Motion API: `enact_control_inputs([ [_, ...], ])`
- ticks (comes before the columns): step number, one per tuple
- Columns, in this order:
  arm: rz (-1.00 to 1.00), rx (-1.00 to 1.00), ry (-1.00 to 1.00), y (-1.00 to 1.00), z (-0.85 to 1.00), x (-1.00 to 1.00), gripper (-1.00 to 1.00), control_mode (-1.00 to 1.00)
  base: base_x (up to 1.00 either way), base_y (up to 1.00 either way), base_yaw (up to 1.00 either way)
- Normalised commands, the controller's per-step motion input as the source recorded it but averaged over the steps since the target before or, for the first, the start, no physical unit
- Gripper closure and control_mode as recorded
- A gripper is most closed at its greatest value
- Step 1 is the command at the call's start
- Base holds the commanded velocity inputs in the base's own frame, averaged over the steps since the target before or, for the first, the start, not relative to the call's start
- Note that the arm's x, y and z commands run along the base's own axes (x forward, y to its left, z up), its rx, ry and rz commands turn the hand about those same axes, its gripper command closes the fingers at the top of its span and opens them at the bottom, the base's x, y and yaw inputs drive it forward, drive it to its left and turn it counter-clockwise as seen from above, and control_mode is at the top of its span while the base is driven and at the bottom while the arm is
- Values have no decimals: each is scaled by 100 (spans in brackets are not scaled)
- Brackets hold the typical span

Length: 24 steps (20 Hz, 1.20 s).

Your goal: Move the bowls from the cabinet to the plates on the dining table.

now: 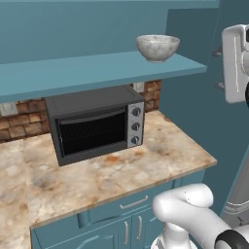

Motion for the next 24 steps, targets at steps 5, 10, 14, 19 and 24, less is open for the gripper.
enact_control_inputs([
  [5,0,0,4,0,24,24,-100,-100,0,0,0],
  [10,0,0,5,0,16,23,-100,-100,0,0,0],
  [14,0,0,4,0,2,20,-100,-100,0,0,0],
  [19,0,0,1,0,-1,19,-100,-100,0,0,0],
  [24,0,0,0,0,-12,24,-100,-100,0,0,0],
])
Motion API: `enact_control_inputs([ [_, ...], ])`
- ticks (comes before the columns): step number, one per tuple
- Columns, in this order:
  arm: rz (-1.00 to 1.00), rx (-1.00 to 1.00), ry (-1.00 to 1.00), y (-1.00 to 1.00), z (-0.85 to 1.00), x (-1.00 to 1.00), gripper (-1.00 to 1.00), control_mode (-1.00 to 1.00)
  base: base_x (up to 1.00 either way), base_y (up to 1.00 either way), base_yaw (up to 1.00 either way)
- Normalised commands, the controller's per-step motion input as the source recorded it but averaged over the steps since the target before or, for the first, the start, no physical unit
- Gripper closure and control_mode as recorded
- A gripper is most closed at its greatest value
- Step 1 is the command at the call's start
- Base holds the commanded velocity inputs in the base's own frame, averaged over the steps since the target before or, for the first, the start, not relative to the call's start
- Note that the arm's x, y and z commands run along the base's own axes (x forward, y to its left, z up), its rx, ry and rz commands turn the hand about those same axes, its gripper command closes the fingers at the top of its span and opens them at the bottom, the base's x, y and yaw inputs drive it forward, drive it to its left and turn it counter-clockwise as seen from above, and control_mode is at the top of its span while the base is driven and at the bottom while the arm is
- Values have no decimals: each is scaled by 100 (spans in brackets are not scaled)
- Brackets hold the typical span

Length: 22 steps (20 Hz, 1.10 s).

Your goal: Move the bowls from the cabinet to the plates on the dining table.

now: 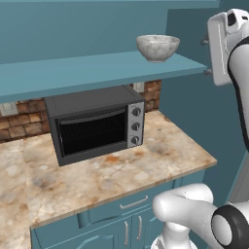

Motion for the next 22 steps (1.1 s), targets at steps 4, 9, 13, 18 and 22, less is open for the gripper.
enact_control_inputs([
  [4,0,0,-1,0,-16,26,-100,-100,0,0,0],
  [9,0,0,0,-1,-1,28,-100,-100,0,0,0],
  [13,0,0,0,-12,0,27,-100,-100,0,0,0],
  [18,0,0,0,-16,0,21,-100,-100,0,0,0],
  [22,1,0,0,-6,-7,23,-100,-100,0,0,0],
])
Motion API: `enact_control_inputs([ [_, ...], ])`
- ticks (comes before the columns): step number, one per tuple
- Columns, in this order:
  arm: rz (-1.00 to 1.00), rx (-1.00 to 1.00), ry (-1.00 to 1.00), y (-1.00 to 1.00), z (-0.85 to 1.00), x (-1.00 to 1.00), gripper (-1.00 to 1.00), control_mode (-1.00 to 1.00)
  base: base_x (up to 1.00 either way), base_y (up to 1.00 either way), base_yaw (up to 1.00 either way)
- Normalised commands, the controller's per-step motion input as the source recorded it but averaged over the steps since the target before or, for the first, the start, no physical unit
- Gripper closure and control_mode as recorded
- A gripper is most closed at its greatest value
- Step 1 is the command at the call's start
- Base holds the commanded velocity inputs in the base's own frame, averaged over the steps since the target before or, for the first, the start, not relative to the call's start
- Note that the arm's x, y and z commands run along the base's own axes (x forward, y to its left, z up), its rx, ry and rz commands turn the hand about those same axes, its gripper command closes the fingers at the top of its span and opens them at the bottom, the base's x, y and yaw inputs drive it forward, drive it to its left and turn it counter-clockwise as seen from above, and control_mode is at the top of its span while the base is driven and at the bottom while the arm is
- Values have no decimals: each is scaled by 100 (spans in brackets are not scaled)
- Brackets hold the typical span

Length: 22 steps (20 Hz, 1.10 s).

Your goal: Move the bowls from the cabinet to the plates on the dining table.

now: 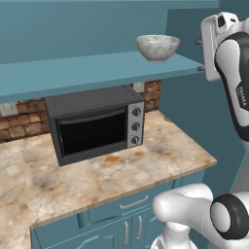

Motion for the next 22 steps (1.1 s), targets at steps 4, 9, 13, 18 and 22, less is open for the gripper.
enact_control_inputs([
  [4,2,0,0,0,-11,24,-100,-100,0,0,0],
  [9,2,0,0,0,-3,25,-100,-100,0,0,0],
  [13,1,0,0,0,0,27,-100,-100,0,0,0],
  [18,1,0,1,0,-4,28,-100,-100,0,0,0],
  [22,1,0,2,-5,-3,26,-100,-100,0,0,0],
])
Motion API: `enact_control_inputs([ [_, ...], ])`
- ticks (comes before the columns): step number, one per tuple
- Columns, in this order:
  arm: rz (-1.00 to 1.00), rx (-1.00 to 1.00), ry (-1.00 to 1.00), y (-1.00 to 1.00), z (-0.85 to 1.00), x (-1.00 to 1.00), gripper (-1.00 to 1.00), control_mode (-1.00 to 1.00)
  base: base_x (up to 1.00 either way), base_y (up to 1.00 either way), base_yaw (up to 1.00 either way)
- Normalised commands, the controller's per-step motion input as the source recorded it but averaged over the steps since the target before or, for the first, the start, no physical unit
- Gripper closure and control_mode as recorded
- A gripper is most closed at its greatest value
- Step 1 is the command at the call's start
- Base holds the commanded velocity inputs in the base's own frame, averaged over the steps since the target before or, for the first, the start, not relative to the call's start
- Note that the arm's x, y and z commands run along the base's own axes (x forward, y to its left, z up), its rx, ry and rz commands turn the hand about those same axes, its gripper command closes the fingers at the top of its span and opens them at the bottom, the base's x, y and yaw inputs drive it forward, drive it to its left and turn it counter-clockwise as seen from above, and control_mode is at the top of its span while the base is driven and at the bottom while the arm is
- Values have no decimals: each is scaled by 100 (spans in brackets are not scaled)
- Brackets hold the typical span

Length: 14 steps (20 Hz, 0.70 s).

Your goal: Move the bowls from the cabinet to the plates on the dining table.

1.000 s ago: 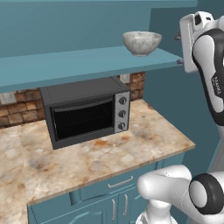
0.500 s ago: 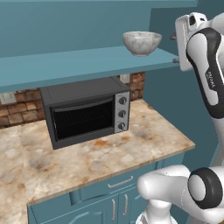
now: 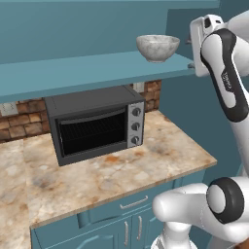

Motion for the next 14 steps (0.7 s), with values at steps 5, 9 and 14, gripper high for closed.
enact_control_inputs([
  [5,2,0,2,-9,-3,26,-100,-100,0,0,0],
  [9,2,0,0,-6,-7,27,-100,-100,0,0,0],
  [14,1,0,0,-1,-8,30,-100,-100,0,0,0],
])
